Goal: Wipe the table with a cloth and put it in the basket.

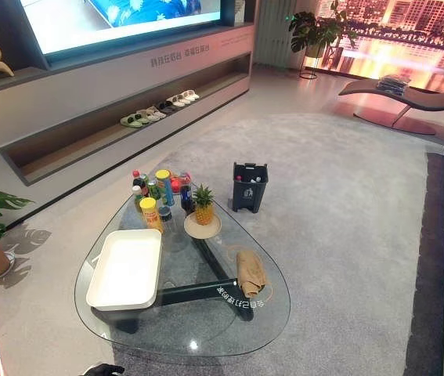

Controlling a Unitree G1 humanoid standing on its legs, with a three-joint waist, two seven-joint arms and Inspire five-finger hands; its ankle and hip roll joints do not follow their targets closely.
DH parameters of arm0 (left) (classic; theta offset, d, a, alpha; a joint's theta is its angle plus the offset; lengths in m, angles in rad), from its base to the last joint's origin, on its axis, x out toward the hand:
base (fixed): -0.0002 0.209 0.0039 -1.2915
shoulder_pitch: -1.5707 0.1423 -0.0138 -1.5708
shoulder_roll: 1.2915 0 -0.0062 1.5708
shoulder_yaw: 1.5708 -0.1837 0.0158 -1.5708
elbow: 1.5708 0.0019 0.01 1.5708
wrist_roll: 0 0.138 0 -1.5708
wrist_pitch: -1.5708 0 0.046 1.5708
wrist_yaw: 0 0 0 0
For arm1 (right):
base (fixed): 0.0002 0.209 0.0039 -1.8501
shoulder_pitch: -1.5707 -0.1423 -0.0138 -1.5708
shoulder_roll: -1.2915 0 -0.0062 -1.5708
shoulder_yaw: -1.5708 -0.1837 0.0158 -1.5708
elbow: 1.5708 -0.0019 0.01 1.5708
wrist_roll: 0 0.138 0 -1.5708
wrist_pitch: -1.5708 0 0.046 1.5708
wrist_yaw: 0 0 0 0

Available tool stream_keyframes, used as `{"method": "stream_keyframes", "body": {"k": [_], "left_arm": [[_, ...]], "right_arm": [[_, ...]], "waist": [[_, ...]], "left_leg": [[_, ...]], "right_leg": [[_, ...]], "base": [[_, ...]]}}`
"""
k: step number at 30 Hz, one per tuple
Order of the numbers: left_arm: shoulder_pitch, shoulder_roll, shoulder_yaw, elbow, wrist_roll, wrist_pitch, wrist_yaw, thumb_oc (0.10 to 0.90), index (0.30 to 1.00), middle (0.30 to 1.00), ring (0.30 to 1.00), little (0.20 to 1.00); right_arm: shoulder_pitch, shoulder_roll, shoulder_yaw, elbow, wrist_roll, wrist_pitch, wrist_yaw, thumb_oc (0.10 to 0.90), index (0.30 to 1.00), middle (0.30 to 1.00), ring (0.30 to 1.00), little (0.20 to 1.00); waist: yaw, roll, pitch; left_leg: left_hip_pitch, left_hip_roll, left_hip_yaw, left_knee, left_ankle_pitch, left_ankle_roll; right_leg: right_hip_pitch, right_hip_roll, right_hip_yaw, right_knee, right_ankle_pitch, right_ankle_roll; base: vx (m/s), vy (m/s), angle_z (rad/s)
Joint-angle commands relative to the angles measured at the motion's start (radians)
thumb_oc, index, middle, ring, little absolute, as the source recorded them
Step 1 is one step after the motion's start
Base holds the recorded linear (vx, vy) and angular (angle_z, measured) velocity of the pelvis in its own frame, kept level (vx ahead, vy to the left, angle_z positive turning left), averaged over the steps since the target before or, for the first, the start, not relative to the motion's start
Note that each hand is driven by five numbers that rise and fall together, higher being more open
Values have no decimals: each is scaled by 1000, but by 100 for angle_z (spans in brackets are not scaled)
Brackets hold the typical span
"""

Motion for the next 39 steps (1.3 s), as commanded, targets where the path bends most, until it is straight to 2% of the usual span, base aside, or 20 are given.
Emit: {"method": "stream_keyframes", "body": {"k": [1,39], "left_arm": [[-80,-20,-12,61,10,-6,-8,800,900,900,900,900],[-80,-16,-1,59,-13,-12,-5,800,900,900,900,900]], "right_arm": [[-83,-12,16,53,8,14,-31,800,900,900,900,900],[-81,-17,6,50,25,20,-32,800,900,900,900,900]], "waist": [[11,-9,36],[10,-10,40]], "left_leg": [[16,-37,3,5,-56,29],[13,-37,3,5,-53,28]], "right_leg": [[12,10,-12,20,-11,2],[8,11,-8,19,-7,3]], "base": [[0,0,0],[0,0,0]]}}
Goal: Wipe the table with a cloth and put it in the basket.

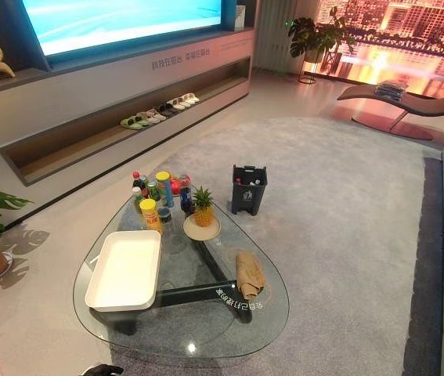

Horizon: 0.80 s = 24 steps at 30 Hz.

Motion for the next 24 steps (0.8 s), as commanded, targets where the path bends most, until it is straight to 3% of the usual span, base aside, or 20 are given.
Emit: {"method": "stream_keyframes", "body": {"k": [1,15,24], "left_arm": [[-80,-20,2,59,-12,-11,-4,800,900,900,900,900],[-69,14,32,62,-43,2,2,800,900,900,900,900],[-96,22,85,42,-177,13,3,800,900,900,900,900]], "right_arm": [[-81,-19,3,52,28,19,-34,800,900,900,900,900],[-79,-64,-64,66,98,25,-58,800,900,900,900,900],[-95,-86,-78,60,131,33,-77,800,900,900,900,900]], "waist": [[10,0,49],[7,8,76],[6,29,124]], "left_leg": [[11,-37,3,6,-54,29],[-14,-32,4,6,-42,25],[-70,-33,-12,6,-23,23]], "right_leg": [[7,11,-9,18,-6,4],[-19,15,-6,13,5,6],[-80,16,5,11,20,0]], "base": [[0,0,0],[5,-10,0],[-27,-11,-1]]}}
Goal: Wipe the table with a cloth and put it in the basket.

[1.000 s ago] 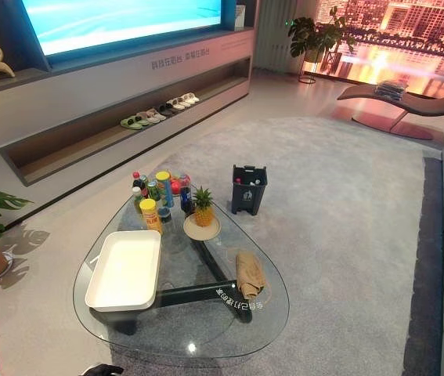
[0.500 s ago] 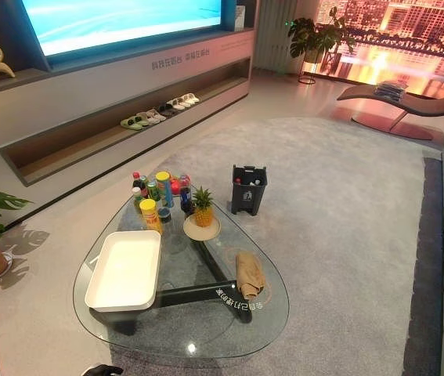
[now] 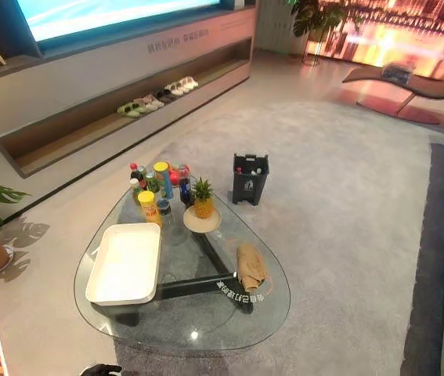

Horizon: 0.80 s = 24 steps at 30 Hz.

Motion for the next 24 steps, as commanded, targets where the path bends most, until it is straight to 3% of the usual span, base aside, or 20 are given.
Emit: {"method": "stream_keyframes", "body": {"k": [1,3,8,11,18,24], "left_arm": [[-83,21,41,40,-69,3,4,800,900,900,900,900],[-82,23,47,35,-102,-1,1,800,900,900,900,900],[-176,42,83,-4,-338,-30,1,800,900,900,900,900],[-215,64,102,-14,-428,-38,8,800,900,900,900,900],[-293,125,151,-63,-611,-59,14,800,900,900,900,900],[-332,145,180,-123,-717,-88,47,800,900,900,900,900]], "right_arm": [[-78,-48,-13,53,34,21,-48,800,900,900,900,900],[-76,-51,-13,49,37,22,-52,800,900,900,900,900],[-158,-94,10,20,79,23,-85,800,900,900,900,900],[-197,-106,25,13,102,11,-102,800,900,900,900,900],[-291,-144,38,-30,140,-4,-140,800,900,900,900,900],[-332,-163,33,-98,145,-62,-268,800,900,900,900,900]], "waist": [[7,2,77],[3,6,85],[-3,34,209],[-4,37,264],[0,26,354],[5,11,401]], "left_leg": [[-6,-37,-12,-1,-34,31],[-13,-38,-16,-1,-31,31],[-152,-49,-40,42,7,30],[-235,-54,-56,98,16,28],[-426,-86,-56,227,7,39],[-593,-102,-53,389,-21,42]], "right_leg": [[-14,14,5,12,5,-3],[-22,14,7,16,5,-4],[-178,22,23,116,-12,-33],[-253,23,24,167,-15,-42],[-439,27,23,291,-32,-48],[-590,24,14,431,-61,-53]], "base": [[37,-1,0],[-28,14,0],[-206,30,0],[-165,-19,7],[-131,-18,4],[-101,-22,10]]}}
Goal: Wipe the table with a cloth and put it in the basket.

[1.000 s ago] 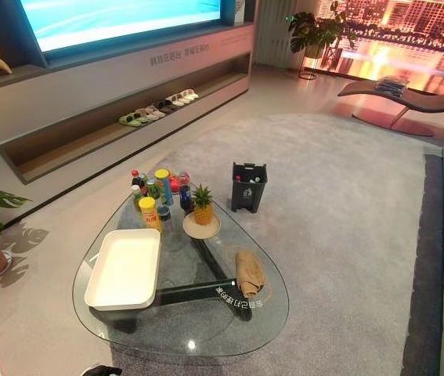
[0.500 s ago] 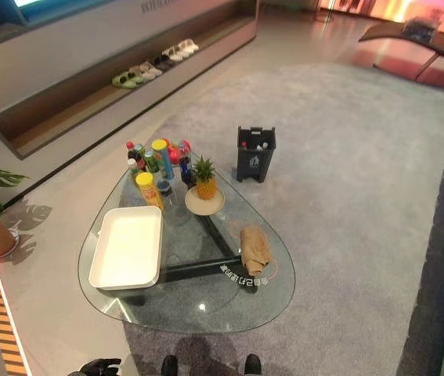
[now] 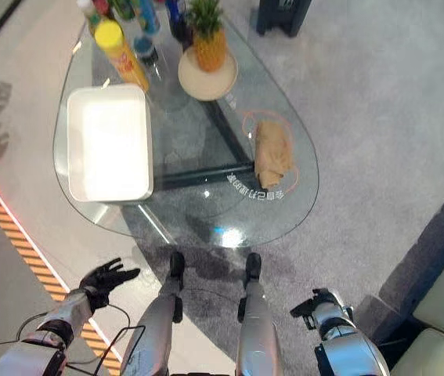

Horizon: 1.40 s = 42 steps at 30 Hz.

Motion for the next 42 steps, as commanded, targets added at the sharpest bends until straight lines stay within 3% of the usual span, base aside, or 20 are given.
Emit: {"method": "stream_keyframes", "body": {"k": [1,6,16,27,38,42], "left_arm": [[34,63,37,-11,-70,-48,46,800,900,900,900,900],[15,71,28,-18,-25,-54,64,800,900,900,900,900],[-3,89,21,-20,-31,-52,64,800,900,900,900,900],[15,90,22,-37,-49,-70,75,800,900,900,900,900],[18,75,11,-46,-73,-73,81,800,900,900,900,900],[12,67,0,-50,-88,-71,86,800,900,900,900,900]], "right_arm": [[53,-61,28,-54,26,-20,-122,800,900,900,900,900],[31,-65,22,-66,39,-21,-125,800,900,900,900,900],[-7,-102,8,-59,64,-67,-148,800,900,900,900,900],[-22,-127,-32,-73,182,-156,-193,800,900,900,900,900],[-83,-142,-170,-203,646,-370,-209,800,900,900,900,900],[-131,-136,-181,-303,685,-438,-282,800,900,900,900,900]], "waist": [[1,-31,-5],[4,-33,5],[8,-24,5],[7,-12,5],[4,-7,5],[4,-9,5]], "left_leg": [[-132,-80,0,181,-65,44],[-233,-71,-5,292,-112,53],[-352,-61,-11,422,-152,56],[-407,-68,-11,445,-162,55],[-423,-80,-9,455,-172,52],[-417,-82,-8,435,-166,53]], "right_leg": [[-112,47,11,139,-44,-43],[-221,62,22,254,-88,-57],[-336,69,26,394,-134,-80],[-391,71,28,409,-131,-83],[-407,75,27,407,-126,-82],[-404,77,26,387,-119,-81]], "base": [[-87,-20,12],[-41,-20,0],[-5,-13,0],[0,0,0],[0,0,0],[-4,8,0]]}}
